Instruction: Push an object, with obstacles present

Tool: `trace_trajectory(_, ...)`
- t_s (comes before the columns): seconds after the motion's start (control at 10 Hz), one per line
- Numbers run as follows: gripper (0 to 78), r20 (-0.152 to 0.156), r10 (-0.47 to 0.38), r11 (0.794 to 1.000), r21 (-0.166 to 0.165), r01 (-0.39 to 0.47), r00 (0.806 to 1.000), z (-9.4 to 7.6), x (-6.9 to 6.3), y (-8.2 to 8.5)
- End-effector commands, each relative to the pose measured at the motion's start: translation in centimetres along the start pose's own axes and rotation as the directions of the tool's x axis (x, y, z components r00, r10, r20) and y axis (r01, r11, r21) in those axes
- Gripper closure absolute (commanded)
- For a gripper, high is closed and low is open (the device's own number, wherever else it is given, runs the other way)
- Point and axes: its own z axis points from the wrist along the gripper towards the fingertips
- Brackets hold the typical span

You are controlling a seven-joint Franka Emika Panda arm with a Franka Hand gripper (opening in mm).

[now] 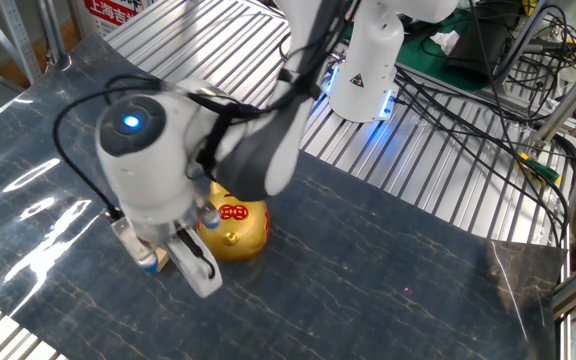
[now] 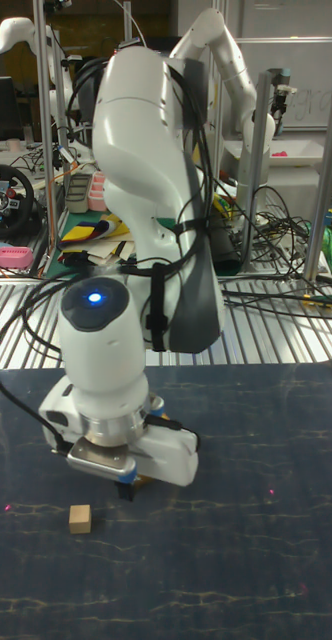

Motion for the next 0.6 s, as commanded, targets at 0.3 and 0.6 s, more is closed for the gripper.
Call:
trace_trajectory(0.3, 77.6, 0.091, 0.401, 0.916, -0.011, -0.401, 0.912, 2.64, 1.12, 6.49)
trace_trajectory(0.6, 77.6, 0.090, 0.391, 0.920, -0.012, -0.392, 0.916, 2.63, 1.13, 6.52)
